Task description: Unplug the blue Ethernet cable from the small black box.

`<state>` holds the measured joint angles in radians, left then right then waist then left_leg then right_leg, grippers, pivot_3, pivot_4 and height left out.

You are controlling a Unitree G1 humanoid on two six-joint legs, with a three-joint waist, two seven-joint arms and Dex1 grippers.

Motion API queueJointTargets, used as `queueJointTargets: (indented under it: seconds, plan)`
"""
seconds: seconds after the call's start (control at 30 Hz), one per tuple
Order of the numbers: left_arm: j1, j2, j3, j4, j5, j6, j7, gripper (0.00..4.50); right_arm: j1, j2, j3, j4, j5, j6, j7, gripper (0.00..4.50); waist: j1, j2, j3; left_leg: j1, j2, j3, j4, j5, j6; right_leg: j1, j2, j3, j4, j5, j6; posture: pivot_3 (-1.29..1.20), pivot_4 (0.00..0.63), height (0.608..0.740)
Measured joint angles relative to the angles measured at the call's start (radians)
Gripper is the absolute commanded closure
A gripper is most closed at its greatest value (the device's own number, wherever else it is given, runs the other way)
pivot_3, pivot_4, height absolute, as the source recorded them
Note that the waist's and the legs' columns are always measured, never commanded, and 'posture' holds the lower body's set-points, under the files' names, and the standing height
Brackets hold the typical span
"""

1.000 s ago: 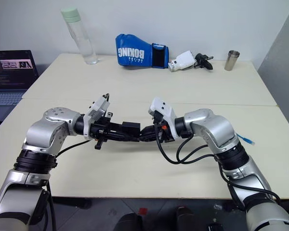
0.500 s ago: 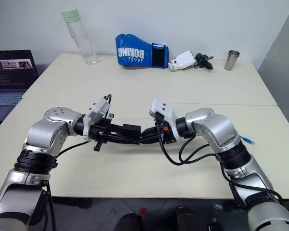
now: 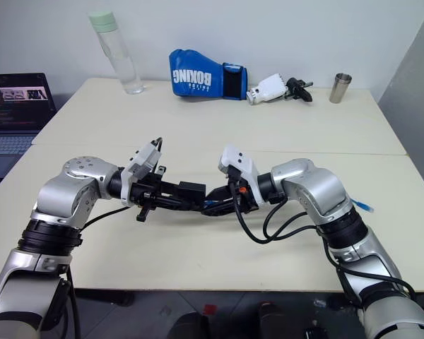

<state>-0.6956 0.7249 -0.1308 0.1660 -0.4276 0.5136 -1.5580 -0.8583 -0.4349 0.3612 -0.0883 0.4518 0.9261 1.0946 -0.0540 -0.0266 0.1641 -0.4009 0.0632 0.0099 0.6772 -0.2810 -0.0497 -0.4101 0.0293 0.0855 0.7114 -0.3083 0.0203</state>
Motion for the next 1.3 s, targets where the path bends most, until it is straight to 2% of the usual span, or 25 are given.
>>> queueJointTargets:
  seconds: [0.1, 0.33, 0.83, 0.93, 1.03, 1.3]
  plan:
    - [0.002, 0.0, 0.0, -0.001, -0.001, 0.002, -0.001, 3.71, -0.003, 0.0, 0.003, 0.006, 0.0, -0.001, 0.008, 2.55, 0.0, 0.0, 0.0, 0.0, 0.0, 0.0, 0.0, 0.0, 0.0, 0.0, 0.0, 0.0, 0.0, 0.0, 0.0, 0.0, 0.15, 0.74]
    - [0.011, 0.0, 0.0, -0.014, -0.004, 0.003, -0.003, 3.71, -0.02, 0.001, 0.008, 0.036, -0.002, -0.003, 0.015, 3.79, 0.0, 0.0, 0.001, 0.0, 0.0, 0.0, 0.0, 0.0, 0.0, 0.0, 0.0, 0.0, 0.0, 0.0, 0.0, 0.0, 0.15, 0.74]
    - [0.015, 0.004, -0.001, -0.023, -0.011, 0.001, -0.015, 3.71, -0.03, -0.017, 0.025, 0.043, -0.002, -0.037, 0.055, 3.81, 0.0, 0.0, 0.002, 0.0, 0.0, 0.0, 0.0, 0.0, 0.0, 0.0, 0.0, 0.0, 0.0, 0.0, 0.0, 0.0, 0.15, 0.74]
    - [0.015, 0.006, -0.001, -0.022, -0.012, 0.001, -0.016, 3.71, -0.03, -0.018, 0.025, 0.043, -0.002, -0.038, 0.064, 2.83, 0.0, 0.0, 0.002, 0.0, 0.0, 0.0, 0.0, 0.0, 0.0, 0.0, 0.0, 0.0, 0.0, 0.0, 0.0, 0.0, 0.15, 0.74]
    - [0.015, 0.016, -0.001, -0.019, -0.009, 0.001, -0.007, 3.71, -0.03, -0.021, 0.025, 0.043, 0.0, -0.038, 0.078, 2.31, 0.0, 0.0, 0.002, 0.0, 0.0, 0.0, 0.0, 0.0, 0.0, 0.0, 0.0, 0.0, 0.0, 0.0, 0.0, 0.0, 0.15, 0.74]
    - [0.016, 0.018, 0.0, -0.016, -0.008, 0.001, -0.002, 3.71, -0.033, -0.02, 0.034, 0.046, -0.002, -0.027, 0.081, 2.3, 0.0, 0.0, 0.002, 0.0, 0.0, 0.0, 0.0, 0.0, 0.0, 0.0, 0.0, -0.001, 0.0, 0.0, 0.0, 0.0, 0.15, 0.74]
